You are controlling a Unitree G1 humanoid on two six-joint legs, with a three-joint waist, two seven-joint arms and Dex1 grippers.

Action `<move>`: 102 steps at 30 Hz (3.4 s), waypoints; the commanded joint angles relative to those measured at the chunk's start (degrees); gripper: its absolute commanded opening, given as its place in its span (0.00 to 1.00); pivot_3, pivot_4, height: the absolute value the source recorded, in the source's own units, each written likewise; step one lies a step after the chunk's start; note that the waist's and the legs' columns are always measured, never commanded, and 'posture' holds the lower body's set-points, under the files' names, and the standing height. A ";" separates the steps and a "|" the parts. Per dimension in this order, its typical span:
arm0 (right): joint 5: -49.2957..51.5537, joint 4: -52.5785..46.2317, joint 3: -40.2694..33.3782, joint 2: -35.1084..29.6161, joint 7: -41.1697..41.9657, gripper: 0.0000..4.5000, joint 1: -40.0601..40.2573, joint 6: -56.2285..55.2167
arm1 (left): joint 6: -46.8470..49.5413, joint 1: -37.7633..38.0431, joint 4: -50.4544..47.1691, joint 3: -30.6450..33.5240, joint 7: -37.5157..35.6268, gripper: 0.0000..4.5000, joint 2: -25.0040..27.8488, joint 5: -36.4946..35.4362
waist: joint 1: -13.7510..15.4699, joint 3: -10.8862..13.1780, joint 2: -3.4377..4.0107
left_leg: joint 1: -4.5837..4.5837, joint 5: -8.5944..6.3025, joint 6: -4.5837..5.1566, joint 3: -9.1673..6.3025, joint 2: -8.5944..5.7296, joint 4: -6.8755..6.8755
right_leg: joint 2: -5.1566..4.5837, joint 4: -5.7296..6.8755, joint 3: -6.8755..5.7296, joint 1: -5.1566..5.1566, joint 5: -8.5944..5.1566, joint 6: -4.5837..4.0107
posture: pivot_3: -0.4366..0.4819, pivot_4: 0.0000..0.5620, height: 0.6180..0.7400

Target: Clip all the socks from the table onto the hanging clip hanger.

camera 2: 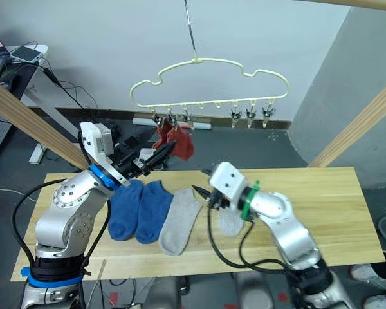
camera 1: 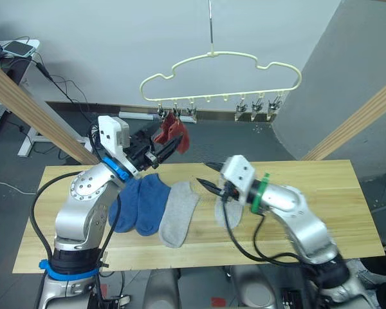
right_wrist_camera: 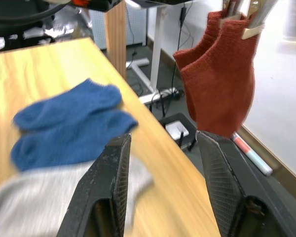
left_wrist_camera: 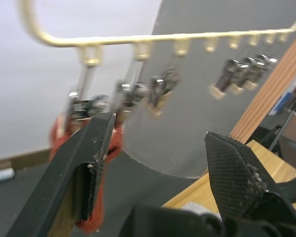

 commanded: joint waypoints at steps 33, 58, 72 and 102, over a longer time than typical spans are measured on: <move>26.96 -11.01 -23.87 -18.40 -1.27 0.49 -3.57 15.88 | -18.65 -8.56 16.14 -5.01 14.15 0.40 -17.66 15.29 | -0.90 -0.01 -0.01 | -0.11 -0.02 0.05 0.06 -0.01 0.50 | 0.10 -0.01 0.09 0.07 0.03 0.08 | 0.12 0.59 0.93; 32.67 -8.21 -23.61 -20.93 -0.77 0.49 -5.30 15.41 | -15.07 -10.73 15.09 -5.13 16.09 0.40 -18.88 15.31 | -1.32 -0.01 -0.01 | -0.13 -0.03 0.06 0.00 -0.01 0.76 | 0.11 -0.02 0.08 0.23 0.02 0.39 | 0.12 0.57 0.93; 32.51 -9.98 -22.34 -20.95 -1.47 0.49 -2.04 14.94 | -15.50 -12.17 16.97 -4.20 13.82 0.00 -17.85 14.97 | -1.53 -0.01 -0.01 | -0.13 -0.03 0.07 -0.03 -0.02 0.76 | 0.11 -0.03 0.07 0.24 0.02 0.39 | 0.12 0.57 0.93; -10.58 55.53 3.47 19.61 -33.46 0.96 -9.34 -13.86 | -5.26 -12.81 11.03 -3.01 -0.64 0.00 -7.37 5.96 | -2.96 -0.06 -0.08 | -0.04 -0.03 0.06 -0.03 0.02 0.74 | 0.08 -0.01 0.11 0.28 0.21 0.25 | 0.18 0.61 0.93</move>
